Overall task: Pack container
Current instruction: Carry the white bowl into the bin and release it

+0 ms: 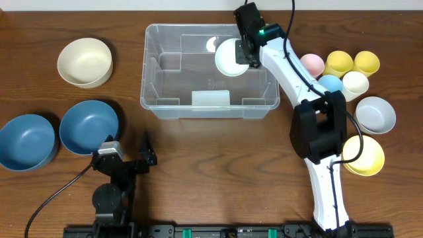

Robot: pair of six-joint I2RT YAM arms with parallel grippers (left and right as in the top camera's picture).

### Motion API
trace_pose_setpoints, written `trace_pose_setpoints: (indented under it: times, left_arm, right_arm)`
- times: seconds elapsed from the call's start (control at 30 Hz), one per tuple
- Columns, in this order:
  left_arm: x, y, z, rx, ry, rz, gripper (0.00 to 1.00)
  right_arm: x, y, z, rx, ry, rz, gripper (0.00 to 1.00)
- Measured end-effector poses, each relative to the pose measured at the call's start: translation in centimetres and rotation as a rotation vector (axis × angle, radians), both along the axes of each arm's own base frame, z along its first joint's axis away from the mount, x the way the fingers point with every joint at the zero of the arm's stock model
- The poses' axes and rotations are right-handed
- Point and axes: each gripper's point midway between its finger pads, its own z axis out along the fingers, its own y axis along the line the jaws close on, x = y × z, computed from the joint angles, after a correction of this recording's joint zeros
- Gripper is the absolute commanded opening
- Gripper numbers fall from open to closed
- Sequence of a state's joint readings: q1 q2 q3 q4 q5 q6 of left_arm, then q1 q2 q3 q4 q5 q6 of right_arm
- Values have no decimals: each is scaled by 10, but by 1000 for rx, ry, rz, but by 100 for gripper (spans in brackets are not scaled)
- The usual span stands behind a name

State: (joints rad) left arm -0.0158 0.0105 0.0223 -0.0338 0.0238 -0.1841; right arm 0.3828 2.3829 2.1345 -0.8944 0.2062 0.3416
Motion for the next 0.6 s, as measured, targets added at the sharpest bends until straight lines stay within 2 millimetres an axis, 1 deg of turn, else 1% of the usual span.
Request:
trace_pose_setpoints:
  times: [0.07,0.1,0.17,0.23,0.3,0.37,0.47,0.57,0.6]
  left_arm:
    - [0,0,0,0,0,0,98]
    - [0,0,0,0,0,0,98]
    - [0,0,0,0,0,0,98]
    - [0,0,0,0,0,0,98]
    - [0,0,0,0,0,0,98]
    - [0,0,0,0,0,0,98]
    - [0,0,0,0,0,0,98]
    - [0,0,0,0,0,0,98]
    - [0,0,0,0,-1,0,98]
  right_arm:
    - [0,-1,0,-10,-2,3,55]
    - [0,-2,0,-20,-3,13,57]
    - [0,-2,1,-32,-1,30,60]
    - [-2,0,2,-40,5,45,60]
    - [-5,3,9,-52,12,65,60]
    - [-7,10,25,-55,6,83,60]
    - [-13,25,58,-49,-16,118,62]
    - [-31,40,105,-28,-28,142,63]
    - [-38,43,117,-19,-30,145,63]
